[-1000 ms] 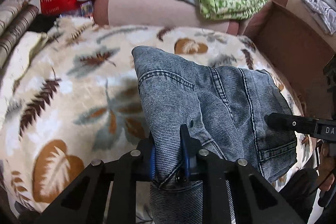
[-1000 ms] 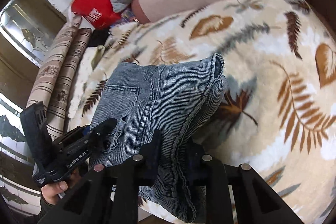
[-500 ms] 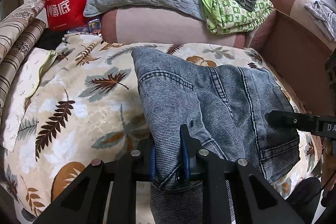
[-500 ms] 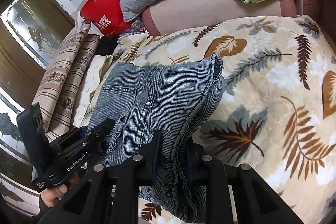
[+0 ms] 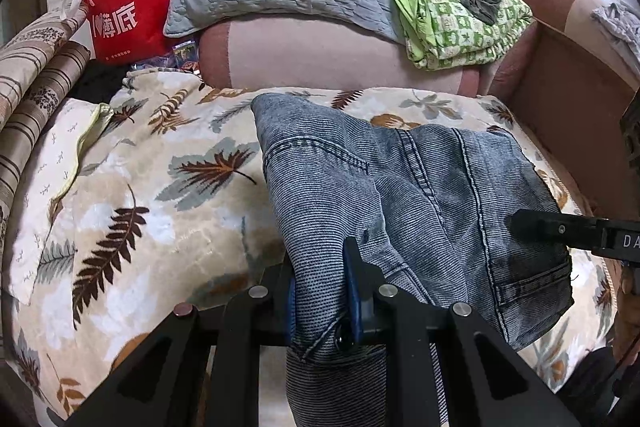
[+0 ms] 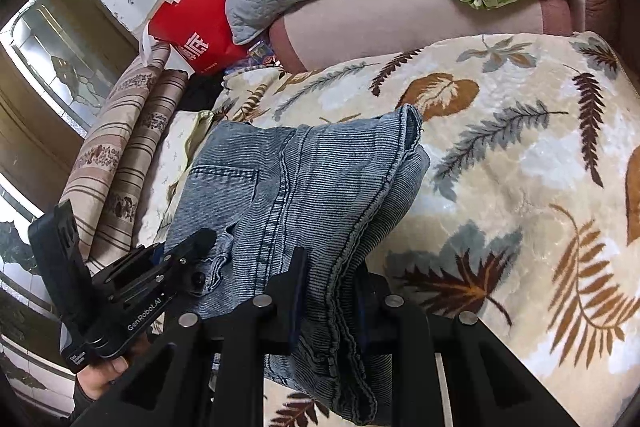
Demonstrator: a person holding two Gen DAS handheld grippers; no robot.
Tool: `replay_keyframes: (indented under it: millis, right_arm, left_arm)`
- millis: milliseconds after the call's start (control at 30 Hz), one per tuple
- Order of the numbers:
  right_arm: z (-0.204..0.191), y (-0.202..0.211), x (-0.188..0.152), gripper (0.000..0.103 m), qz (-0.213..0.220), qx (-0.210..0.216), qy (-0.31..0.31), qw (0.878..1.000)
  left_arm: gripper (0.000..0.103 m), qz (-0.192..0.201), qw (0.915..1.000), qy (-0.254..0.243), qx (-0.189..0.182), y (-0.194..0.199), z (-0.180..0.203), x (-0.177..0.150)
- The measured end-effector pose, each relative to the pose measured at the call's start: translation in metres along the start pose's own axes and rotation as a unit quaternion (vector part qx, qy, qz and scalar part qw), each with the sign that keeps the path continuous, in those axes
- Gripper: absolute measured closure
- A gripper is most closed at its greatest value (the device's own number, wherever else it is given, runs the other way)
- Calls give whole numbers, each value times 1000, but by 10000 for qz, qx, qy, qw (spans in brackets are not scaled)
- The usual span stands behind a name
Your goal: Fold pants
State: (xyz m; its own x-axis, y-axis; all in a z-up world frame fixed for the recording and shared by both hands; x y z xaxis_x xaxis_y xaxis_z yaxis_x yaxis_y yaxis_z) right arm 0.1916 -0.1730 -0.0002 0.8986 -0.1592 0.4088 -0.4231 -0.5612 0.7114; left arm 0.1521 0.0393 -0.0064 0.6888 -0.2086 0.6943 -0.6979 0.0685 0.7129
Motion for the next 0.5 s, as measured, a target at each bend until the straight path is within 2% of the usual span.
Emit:
replay_keyframes:
  millis: [200, 367, 433, 500]
  right_arm:
    - [0, -25, 10, 81, -55, 60, -60, 9999]
    - [11, -49, 17, 81, 11, -65, -86, 9999]
    - [23, -68, 19, 79, -66, -70, -210, 9997]
    - [38, -88, 16, 73, -276, -266, -351, 9986]
  left_arm:
    - [82, -39, 10000, 50, 68, -16, -16, 1]
    - [82, -11, 9999, -25, 123, -40, -20, 0]
    - [80, -163, 9997, -64, 188, -59, -23, -6]
    - [76, -530, 9981, -120, 304, -84, -25, -19]
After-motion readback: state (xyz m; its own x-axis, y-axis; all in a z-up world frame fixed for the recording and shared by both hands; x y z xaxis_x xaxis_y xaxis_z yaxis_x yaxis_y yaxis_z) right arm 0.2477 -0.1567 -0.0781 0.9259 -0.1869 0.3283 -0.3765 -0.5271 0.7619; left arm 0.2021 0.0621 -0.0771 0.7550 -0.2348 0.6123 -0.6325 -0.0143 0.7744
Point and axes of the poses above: each gripper's, at about its wrist camera, not at the fingertips, and y roughly against the way its jaws point, z to its right, x to its top, the point moved 4 cm from there along -y, roughly the way its jaws point, and after that the axes turned 14 degrees about -y, right-handed, at the moved point
